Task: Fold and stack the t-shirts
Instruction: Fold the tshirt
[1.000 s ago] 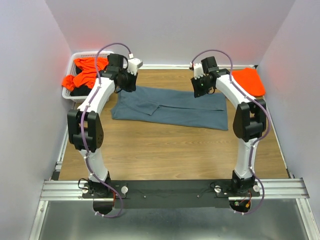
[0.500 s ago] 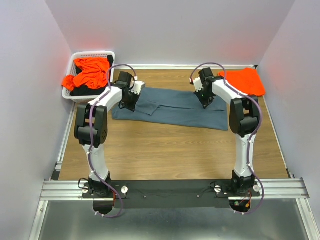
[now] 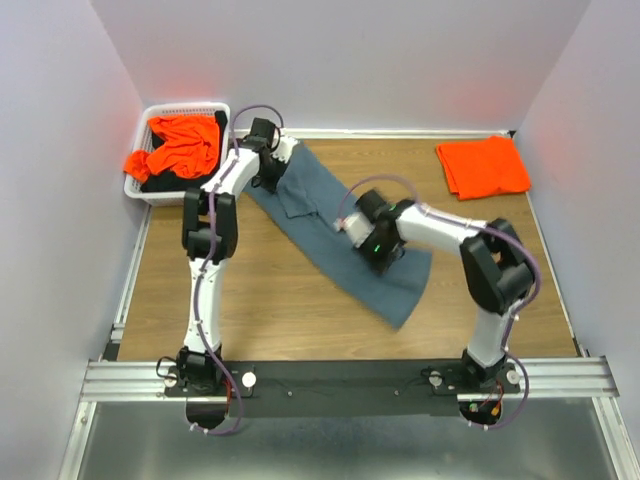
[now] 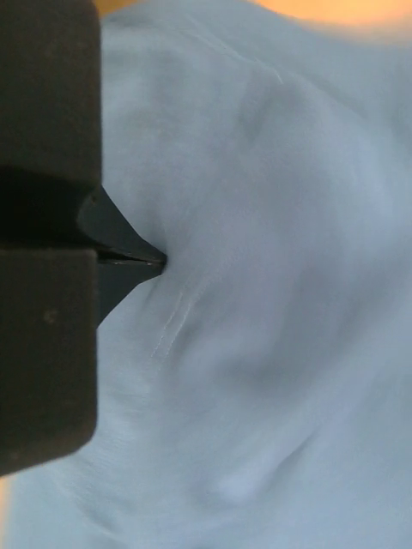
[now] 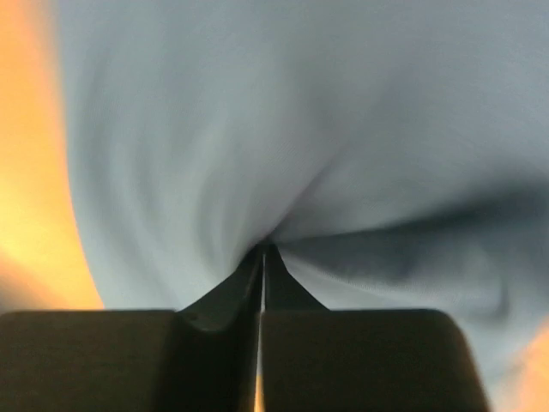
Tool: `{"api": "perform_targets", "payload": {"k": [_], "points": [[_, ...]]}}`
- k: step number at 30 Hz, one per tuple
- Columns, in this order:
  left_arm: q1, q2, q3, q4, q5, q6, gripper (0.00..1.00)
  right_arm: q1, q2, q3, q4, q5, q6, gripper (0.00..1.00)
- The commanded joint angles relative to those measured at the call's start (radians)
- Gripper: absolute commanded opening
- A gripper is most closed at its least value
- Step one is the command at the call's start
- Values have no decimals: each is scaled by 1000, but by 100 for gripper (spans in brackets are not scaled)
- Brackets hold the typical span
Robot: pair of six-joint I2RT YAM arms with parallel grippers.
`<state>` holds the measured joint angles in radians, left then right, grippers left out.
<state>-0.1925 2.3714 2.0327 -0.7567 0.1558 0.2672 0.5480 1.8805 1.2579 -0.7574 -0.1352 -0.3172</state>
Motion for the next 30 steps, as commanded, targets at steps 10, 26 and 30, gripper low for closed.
{"api": "perform_targets", "payload": {"k": [10,26,30], "points": [[-1,-170,56,105,163,-11,9,145,-75,158,-135,-310,104,13],[2,-520,-657,129,303,35,10,13,346,590,-65,-316,291,15],[1,-521,-739,141,300,40,10,9,413,598,-51,-262,293,15]]}}
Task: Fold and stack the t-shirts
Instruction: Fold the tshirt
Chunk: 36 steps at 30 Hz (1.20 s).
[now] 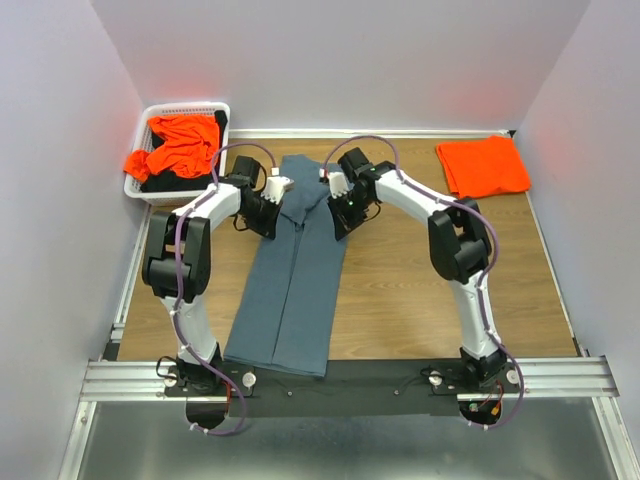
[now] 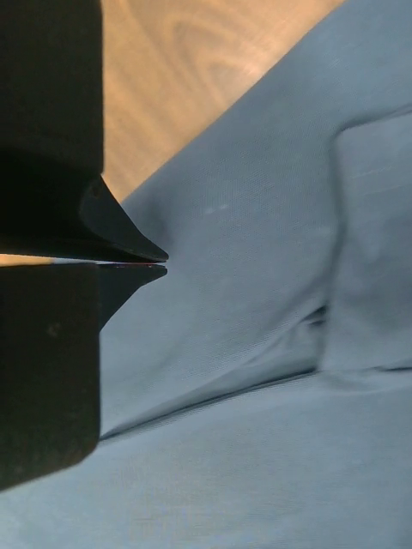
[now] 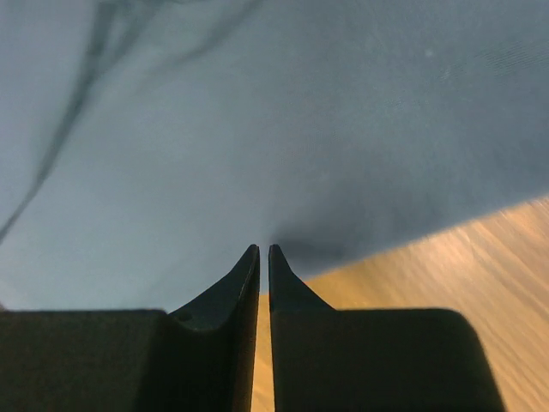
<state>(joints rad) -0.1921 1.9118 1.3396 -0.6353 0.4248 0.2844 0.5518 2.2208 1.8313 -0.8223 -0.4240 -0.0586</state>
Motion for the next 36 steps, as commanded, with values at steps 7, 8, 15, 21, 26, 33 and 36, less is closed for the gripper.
{"api": "perform_targets", "payload": {"k": [7,8,15,21,26,33,36], "points": [[-7,-8,-66,43,63,9,10,-82,152,62,23,151,37,15],[-12,3,-68,49,66,4,10,-95,158,71,23,165,34,15],[-52,113,59,72,78,-36,9,-170,203,117,23,231,-10,15],[-89,246,254,42,75,-47,9,-213,246,160,23,272,-32,15],[-92,317,369,23,69,-57,9,-250,276,201,23,303,-49,15],[-98,360,467,-6,86,-67,9,-291,338,302,22,341,-83,15],[-99,366,484,-7,59,-62,9,-293,347,321,22,347,-87,15]]}}
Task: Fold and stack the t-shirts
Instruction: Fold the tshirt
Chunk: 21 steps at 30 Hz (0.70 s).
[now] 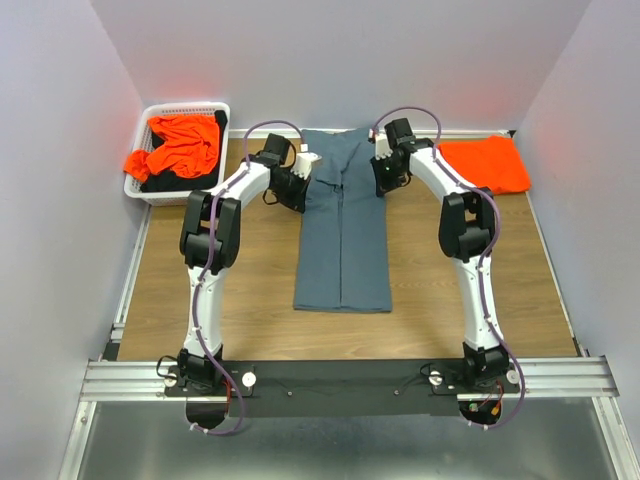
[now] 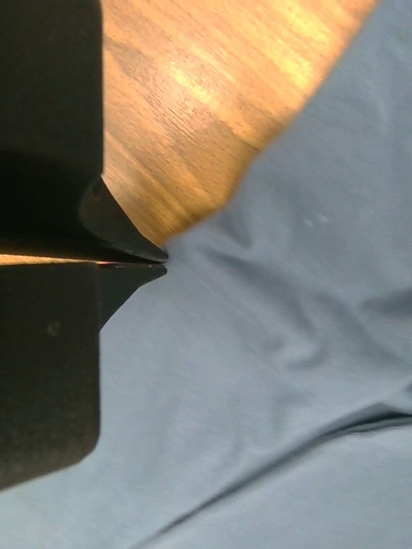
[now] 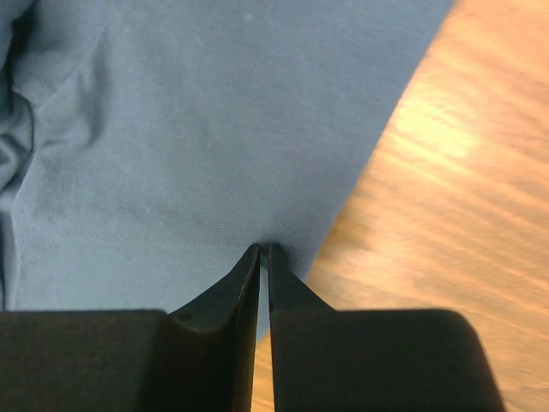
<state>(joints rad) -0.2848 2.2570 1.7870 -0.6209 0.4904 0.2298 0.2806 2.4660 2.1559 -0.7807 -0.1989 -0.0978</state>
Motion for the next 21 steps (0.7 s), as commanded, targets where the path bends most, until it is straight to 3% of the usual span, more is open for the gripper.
{"api": "perform_targets", "payload": {"k": [1,7,9,13,16,21], "points": [[-8,22,40,-22,-9,-4,9,-21,103,-1,-20,122,-46,15],[-7,29,71,-36,-3,-3,9,-23,87,22,-23,112,-52,19],[-5,9,86,-48,-6,14,12,-23,51,18,-28,70,-52,35],[2,-91,101,-49,-6,46,23,-21,-83,2,-34,-48,-54,50],[12,-250,103,-36,7,92,42,-20,-269,-14,-38,-129,-81,77],[30,-518,6,64,8,137,75,-18,-481,-45,-37,-195,-161,100]]}}
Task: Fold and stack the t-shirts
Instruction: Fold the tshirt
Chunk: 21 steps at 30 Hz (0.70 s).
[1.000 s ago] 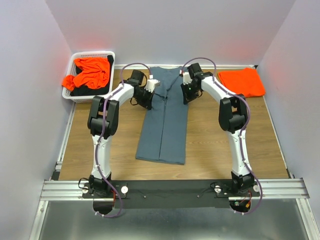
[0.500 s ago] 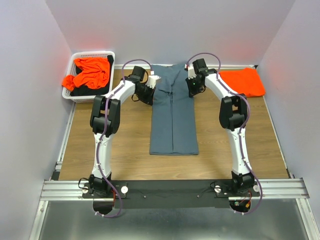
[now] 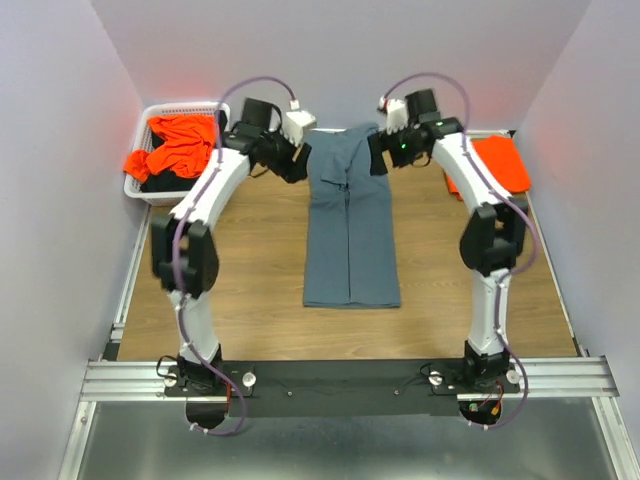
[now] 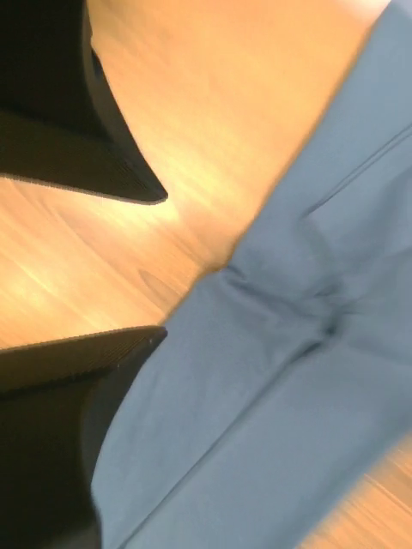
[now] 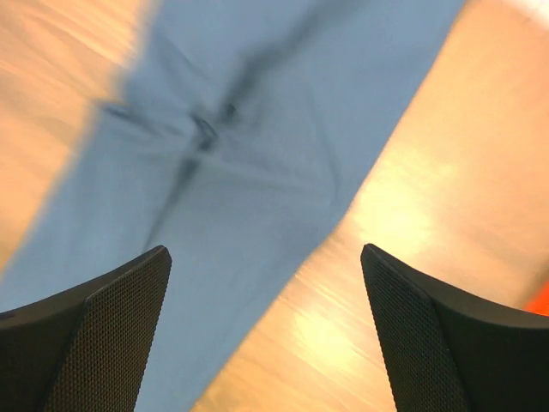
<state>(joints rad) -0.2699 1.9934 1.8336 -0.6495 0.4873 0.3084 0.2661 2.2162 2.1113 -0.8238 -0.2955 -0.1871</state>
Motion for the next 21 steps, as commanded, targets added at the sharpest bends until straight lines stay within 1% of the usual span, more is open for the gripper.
{"api": "perform_targets", "payload": {"k": [1,2,4,5,7,8,9,10,11,12,13,14,15,16,17,18,19,20,21], "points": [[17,-309,-66,123,5,63,82,-4,-260,-5,5,-108,-104,100],[18,-409,-126,195,-1,66,96,-4,-291,-17,8,-114,-118,100],[17,-505,-187,276,-35,67,96,-4,-360,-31,17,-102,-130,100],[17,-574,-244,351,-33,72,96,-4,-372,-34,28,-93,-126,100],[15,-639,-315,431,-21,99,96,-4,-401,-53,25,-109,-138,100],[15,-662,-362,460,-6,135,98,-4,-411,-62,-4,-132,-179,100],[14,-689,-367,436,34,171,99,-4,-446,-109,-26,-160,-219,100],[12,-694,-364,338,77,273,98,-1,-464,-140,-66,-227,-295,100],[11,-691,-364,270,115,331,98,5,-490,-178,-84,-252,-336,100],[8,-691,-369,204,188,383,98,16,-516,-233,-89,-255,-360,100],[3,-691,-388,148,215,432,98,28,-570,-343,-89,-236,-397,100],[-3,-705,-455,72,240,501,98,56,-599,-417,-90,-226,-417,100],[-15,-715,-502,42,238,544,98,71,-624,-480,-87,-219,-437,100],[-63,-732,-554,4,234,587,98,88,-654,-543,-84,-208,-475,100],[-93,-773,-673,-1,226,624,98,125,-699,-674,-78,-194,-491,100],[-127,-795,-735,2,191,691,98,146,-725,-729,-72,-182,-500,100],[-171,-817,-796,8,174,716,98,171,-745,-790,-63,-169,-512,100],[-246,-850,-903,25,134,762,97,221,-777,-880,-51,-148,-520,98],[-293,-861,-950,42,111,767,97,248,-789,-933,-41,-136,-526,97]]}}
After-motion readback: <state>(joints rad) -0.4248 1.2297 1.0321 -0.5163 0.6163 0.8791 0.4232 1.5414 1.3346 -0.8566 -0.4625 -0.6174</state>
